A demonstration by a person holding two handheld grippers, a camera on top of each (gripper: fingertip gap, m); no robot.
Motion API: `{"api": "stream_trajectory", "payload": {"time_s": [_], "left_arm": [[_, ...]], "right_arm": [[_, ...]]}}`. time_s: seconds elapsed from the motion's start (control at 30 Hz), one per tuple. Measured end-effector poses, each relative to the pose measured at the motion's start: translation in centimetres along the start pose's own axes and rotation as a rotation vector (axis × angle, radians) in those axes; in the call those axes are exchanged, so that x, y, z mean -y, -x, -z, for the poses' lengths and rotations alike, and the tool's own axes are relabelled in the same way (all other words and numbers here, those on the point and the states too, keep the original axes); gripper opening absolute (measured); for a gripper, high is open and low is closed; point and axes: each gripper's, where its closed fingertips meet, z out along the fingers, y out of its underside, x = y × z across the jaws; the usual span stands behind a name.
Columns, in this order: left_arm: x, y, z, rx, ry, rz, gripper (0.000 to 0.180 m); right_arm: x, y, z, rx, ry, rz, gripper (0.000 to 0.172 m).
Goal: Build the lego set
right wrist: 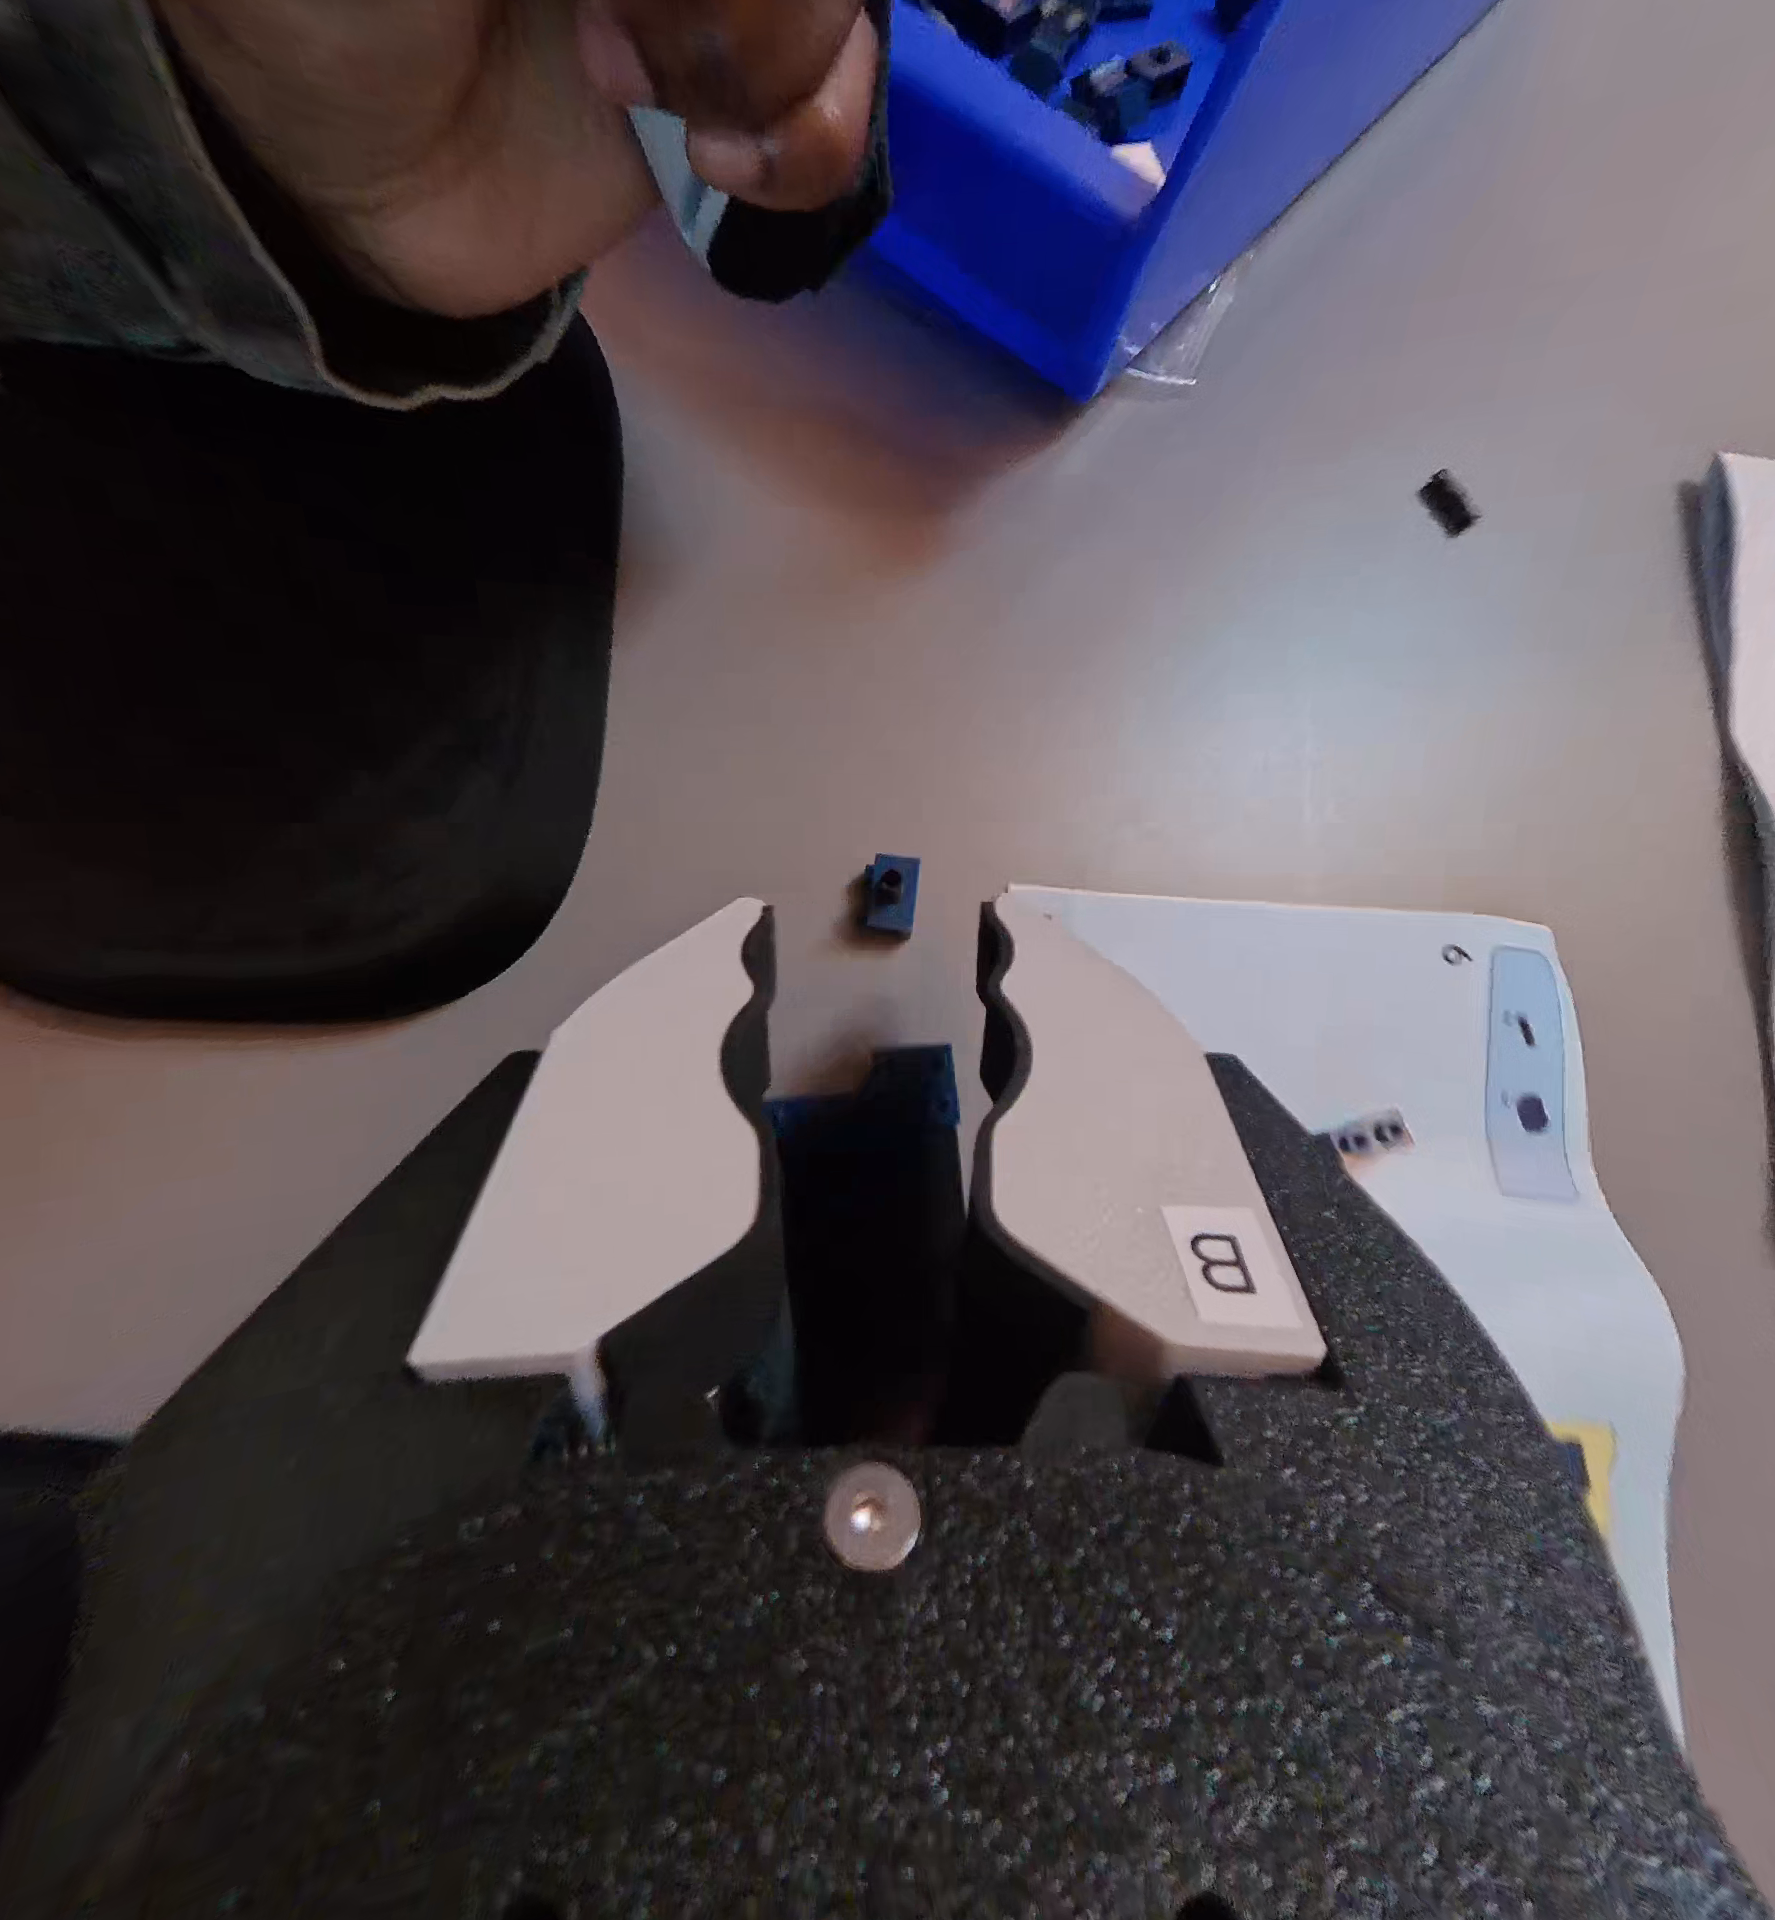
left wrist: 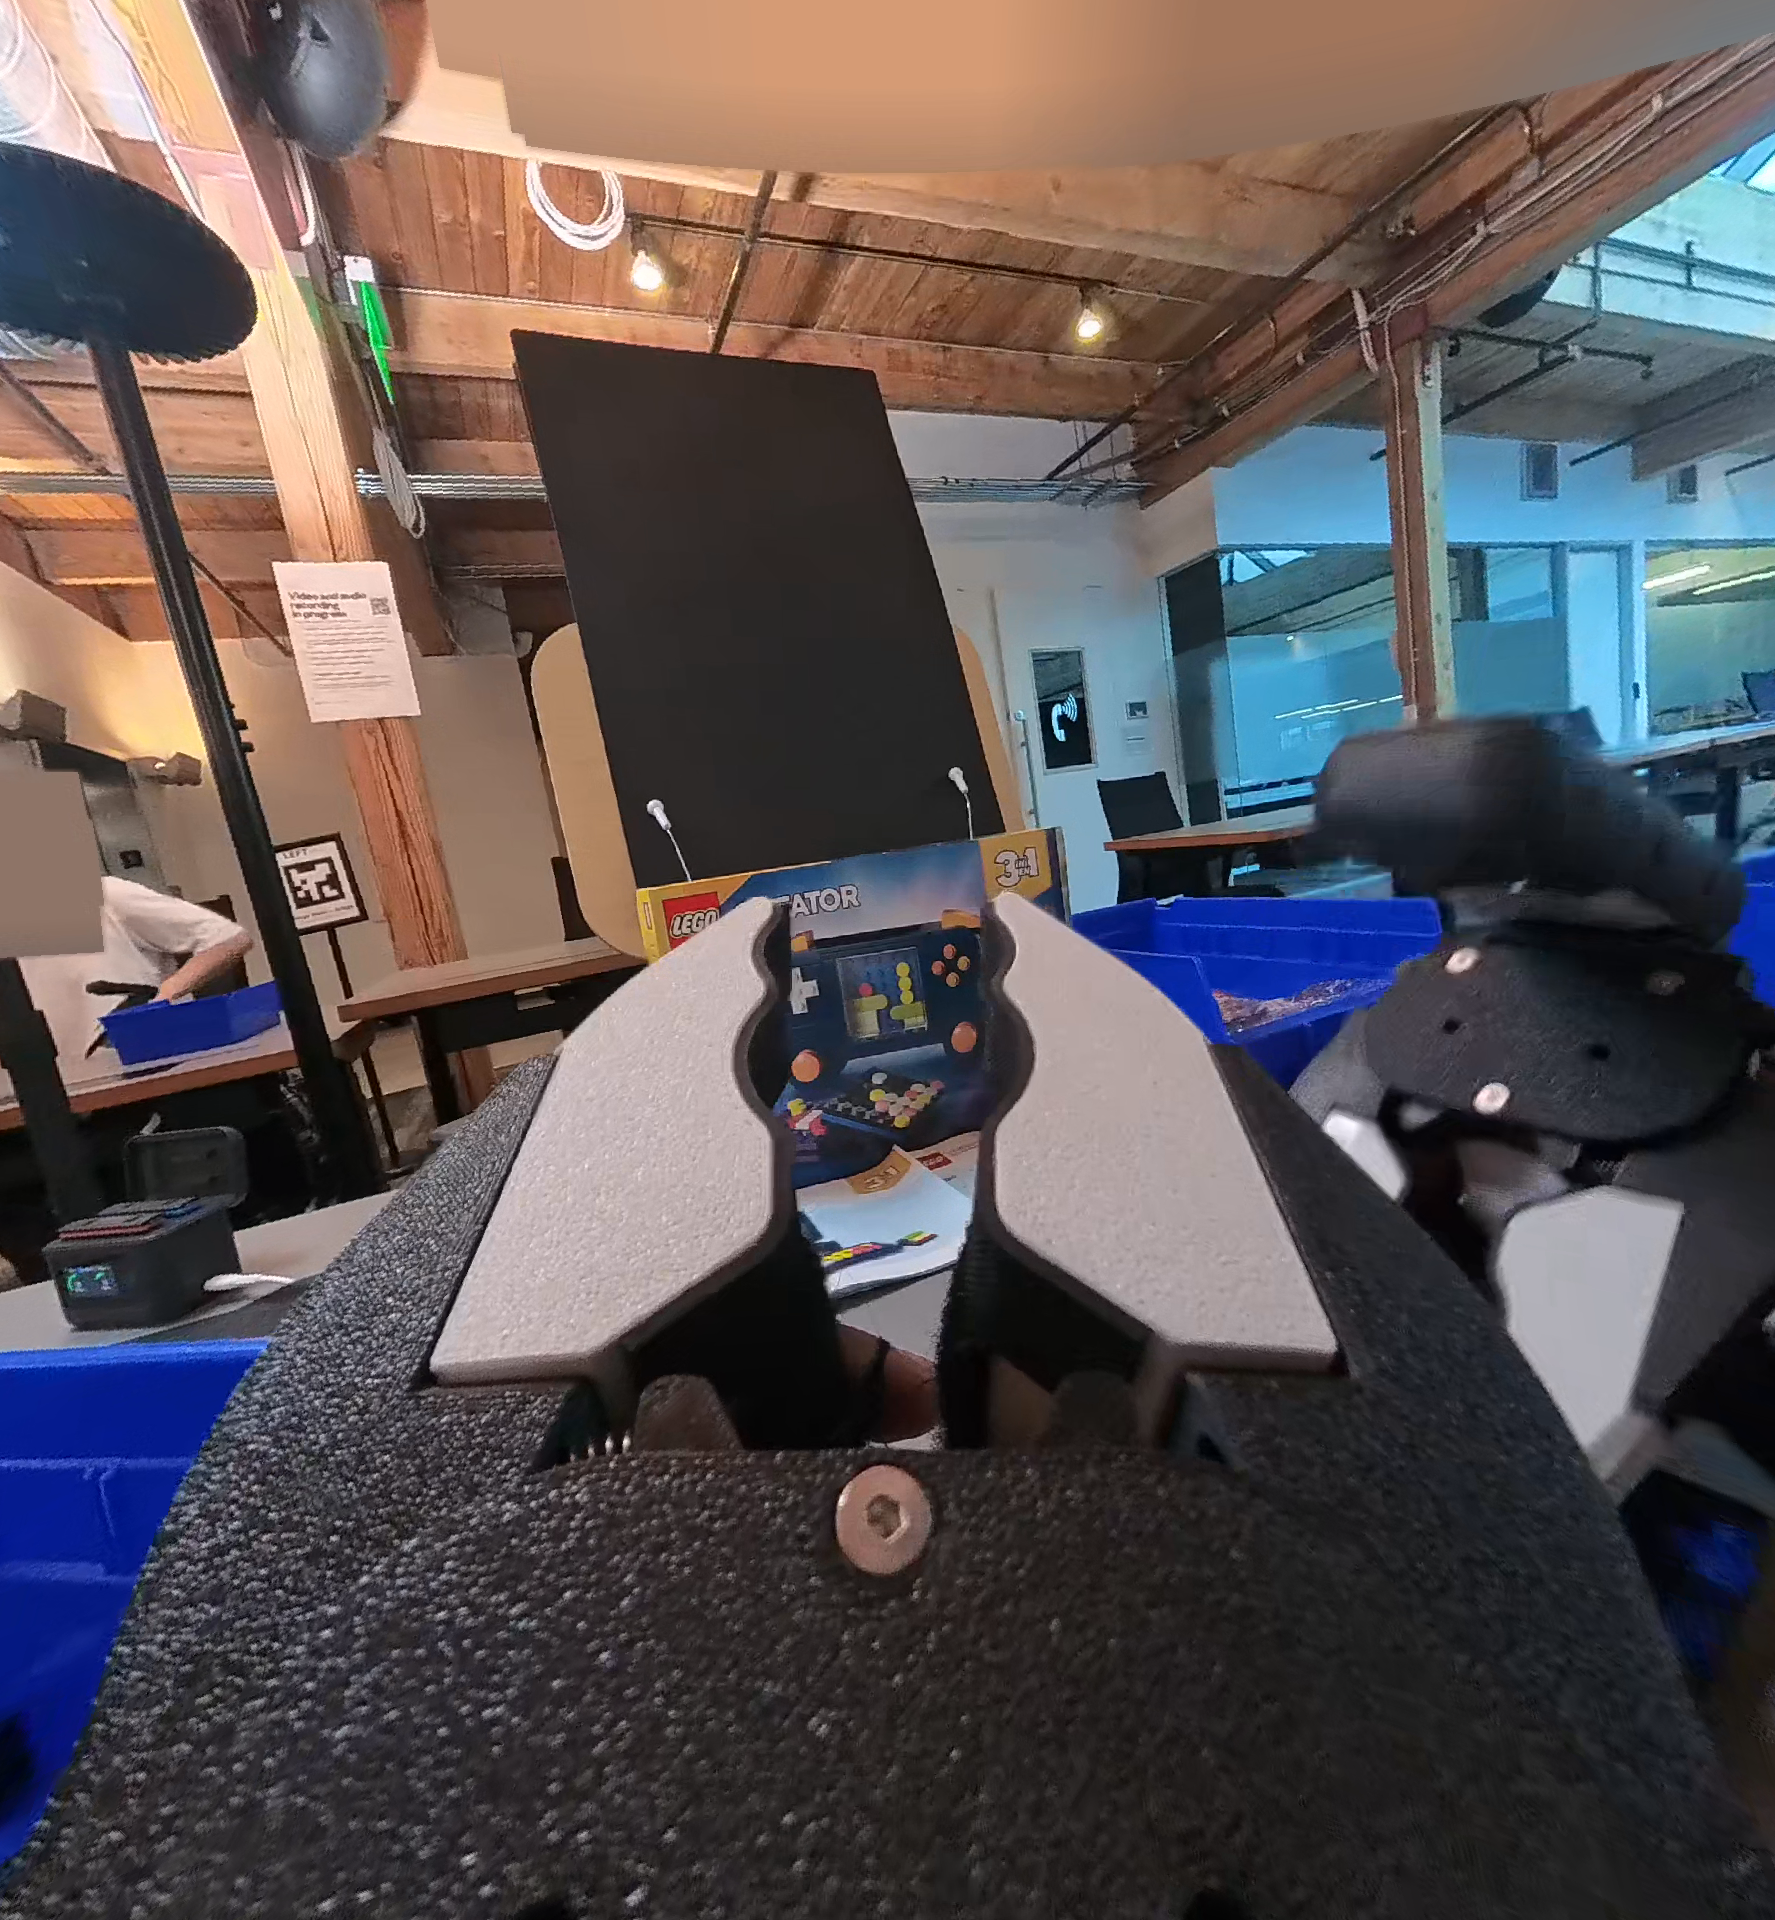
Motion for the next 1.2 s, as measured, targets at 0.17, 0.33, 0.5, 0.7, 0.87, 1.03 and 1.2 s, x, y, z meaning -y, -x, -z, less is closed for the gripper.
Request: {"api": "stream_trajectory", "payload": {"time_s": [0.17,0.33,0.5,0.7,0.87,1.03,1.2], "left_arm": [[-0.1,0.0,-0.1,0.001,0.008,-0.034,0.034],[-0.5,-0.2,-0.3,-0.008,0.024,-0.04,0.034],[-0.8,-0.6,-0.4,-0.026,0.038,-0.07,0.034],[-1.1,-0.5,-0.5,-0.029,0.047,-0.066,0.034],[-1.1,-0.5,-0.5,-0.031,0.046,-0.069,0.033],[-0.9,0.1,-0.6,-0.004,0.037,-0.062,0.034],[-0.1,2.0,-0.1,0.079,-0.005,-0.051,0.033]], "right_arm": [[-2.0,-1.6,7.8,-0.114,-0.111,-0.124,0.03],[-9.2,-1.1,11.2,-0.186,0.004,-0.255,0.027],[-10.7,0.5,10.3,-0.193,0.023,-0.263,0.018],[-12.8,0.3,9.1,-0.2,0.118,-0.265,0.02],[-12.3,0.4,9.1,-0.181,0.101,-0.223,0.005],[-7.1,-0.5,9.8,-0.152,0.151,0.109,0.004],[0.0,-4.4,5.8,-0.211,0.395,0.914,0.005]]}}
